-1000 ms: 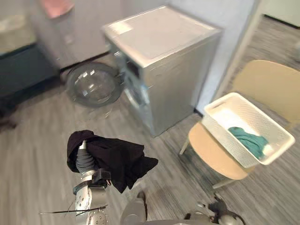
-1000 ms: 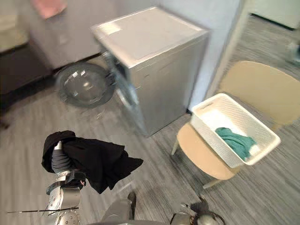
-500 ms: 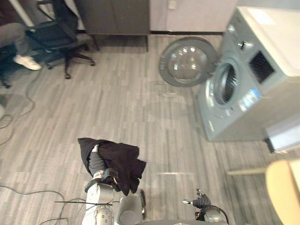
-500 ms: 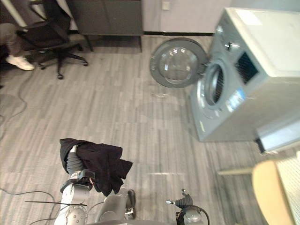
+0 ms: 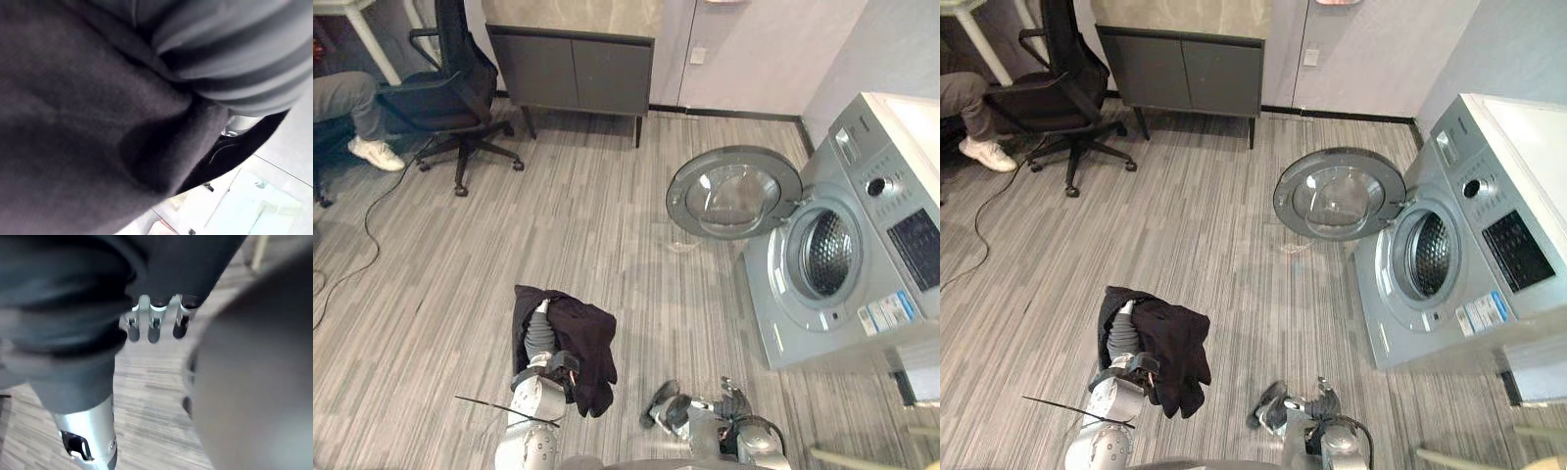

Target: Pick up the laundry basket with both hands and put the clothes into the washing machine.

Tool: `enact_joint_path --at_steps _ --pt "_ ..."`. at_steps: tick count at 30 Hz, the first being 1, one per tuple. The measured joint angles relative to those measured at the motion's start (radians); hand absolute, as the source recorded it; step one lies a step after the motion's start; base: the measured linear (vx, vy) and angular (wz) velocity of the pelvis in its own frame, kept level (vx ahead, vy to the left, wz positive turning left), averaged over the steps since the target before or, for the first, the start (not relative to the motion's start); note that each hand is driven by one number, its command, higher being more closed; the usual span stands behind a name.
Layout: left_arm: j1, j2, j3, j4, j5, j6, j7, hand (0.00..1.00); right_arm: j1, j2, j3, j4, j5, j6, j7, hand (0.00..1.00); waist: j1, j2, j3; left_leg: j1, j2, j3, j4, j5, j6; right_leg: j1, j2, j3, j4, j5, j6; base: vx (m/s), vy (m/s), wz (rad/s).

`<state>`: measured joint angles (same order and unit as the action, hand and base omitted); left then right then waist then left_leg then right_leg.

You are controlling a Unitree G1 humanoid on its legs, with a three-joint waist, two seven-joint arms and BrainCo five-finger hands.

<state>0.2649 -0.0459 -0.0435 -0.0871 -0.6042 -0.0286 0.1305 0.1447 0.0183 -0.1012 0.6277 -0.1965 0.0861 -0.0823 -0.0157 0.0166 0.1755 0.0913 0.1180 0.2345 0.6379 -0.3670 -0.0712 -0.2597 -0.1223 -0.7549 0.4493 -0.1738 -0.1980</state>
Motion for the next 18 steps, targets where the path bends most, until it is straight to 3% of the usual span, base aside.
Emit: enact_joint_path --at_steps 1,2,3,4,6,8,10,11,13,14,16,18 --pt "0.001 -0.008 0.005 -0.001 0.004 0.000 -0.001 1.00 0.006 -0.002 0.000 -0.008 0.000 0.000 0.000 0.00 -0.001 0.007 0.003 -0.030 0.027 0.006 0.096 0.040 0.013 0.019 0.021 0.012 -0.012 -0.008 -0.001 0.58 -0.101 -0.67" --pt "0.009 -0.019 0.016 -0.002 0.009 0.002 0.000 1.00 0.020 -0.005 0.001 -0.027 0.000 0.002 -0.001 0.00 0.015 0.025 0.008 -0.103 0.099 0.010 0.313 0.199 0.030 0.072 0.078 0.061 -0.048 -0.022 0.005 0.57 -0.089 -1.37" --pt "0.020 -0.015 0.011 -0.002 0.010 0.004 -0.009 1.00 0.036 -0.003 0.006 -0.032 0.000 0.004 -0.002 0.00 0.038 0.040 0.008 -0.165 0.169 0.013 0.507 0.220 0.035 0.126 0.138 0.128 -0.076 -0.038 0.004 0.57 -0.037 -1.65" --pt "0.024 -0.014 0.011 -0.004 0.009 0.004 -0.017 1.00 0.043 -0.004 0.012 -0.039 0.000 0.004 -0.003 0.00 0.039 0.041 0.009 -0.206 0.186 0.003 0.578 0.213 0.036 0.152 0.155 0.156 -0.086 -0.049 0.008 0.54 0.025 -1.55" --pt "0.044 -0.014 0.011 -0.004 0.011 0.012 -0.027 1.00 0.063 -0.004 0.025 -0.061 -0.001 0.008 -0.005 0.00 0.036 0.021 0.014 -0.344 0.200 -0.027 0.650 0.177 0.088 0.239 0.171 0.277 -0.129 -0.070 0.034 0.49 0.072 -1.36" --pt "0.066 -0.022 0.008 -0.006 0.025 0.019 -0.041 1.00 0.071 -0.003 0.047 -0.062 -0.002 0.009 -0.004 0.00 0.048 0.018 0.012 -0.415 0.199 -0.045 0.558 0.150 0.104 0.290 0.180 0.397 -0.178 -0.059 0.053 0.45 0.145 -1.86" --pt "0.073 -0.023 0.009 -0.007 0.031 0.024 -0.044 1.00 0.058 0.003 0.075 -0.062 -0.007 0.009 -0.003 0.00 0.075 0.023 0.012 -0.446 0.175 -0.101 0.343 0.115 0.076 0.319 0.181 0.519 -0.207 -0.045 0.076 0.47 0.290 -2.07" --pt "0.073 -0.023 0.012 -0.012 0.034 0.024 -0.047 1.00 0.058 0.008 0.094 -0.061 -0.010 0.006 -0.002 0.00 0.087 0.025 0.013 -0.445 0.141 -0.179 0.158 0.107 0.050 0.326 0.177 0.579 -0.206 -0.045 0.078 0.49 0.435 -1.90" --pt "0.080 -0.024 0.006 -0.025 0.037 0.017 -0.064 1.00 0.061 0.011 0.122 -0.053 -0.012 -0.001 -0.001 0.00 0.087 0.045 0.002 -0.412 0.086 -0.296 -0.130 0.199 0.006 0.323 0.163 0.636 -0.171 -0.078 0.162 0.43 0.432 -1.71" --pt "0.076 -0.015 0.005 -0.016 0.037 0.014 -0.069 1.00 0.048 0.009 0.130 -0.026 -0.015 -0.006 -0.001 0.00 0.081 0.043 0.013 -0.399 0.080 -0.310 -0.163 0.266 -0.045 0.319 0.150 0.675 -0.137 -0.128 0.214 0.32 0.357 -1.24" --pt "0.056 -0.015 0.008 -0.003 0.041 0.016 -0.069 1.00 0.050 0.028 0.143 -0.016 -0.034 -0.013 0.001 0.00 0.067 0.000 0.003 -0.392 0.043 -0.262 -0.122 0.208 -0.012 0.306 0.090 0.706 -0.112 -0.142 0.241 0.27 0.327 -0.75" --pt "0.058 -0.022 0.003 -0.002 0.048 0.015 -0.079 1.00 0.047 0.036 0.161 -0.011 -0.051 -0.019 0.015 0.00 0.065 -0.015 0.008 -0.372 0.033 -0.199 -0.086 0.154 0.018 0.299 0.053 0.745 -0.078 -0.149 0.255 0.19 0.276 -0.63"
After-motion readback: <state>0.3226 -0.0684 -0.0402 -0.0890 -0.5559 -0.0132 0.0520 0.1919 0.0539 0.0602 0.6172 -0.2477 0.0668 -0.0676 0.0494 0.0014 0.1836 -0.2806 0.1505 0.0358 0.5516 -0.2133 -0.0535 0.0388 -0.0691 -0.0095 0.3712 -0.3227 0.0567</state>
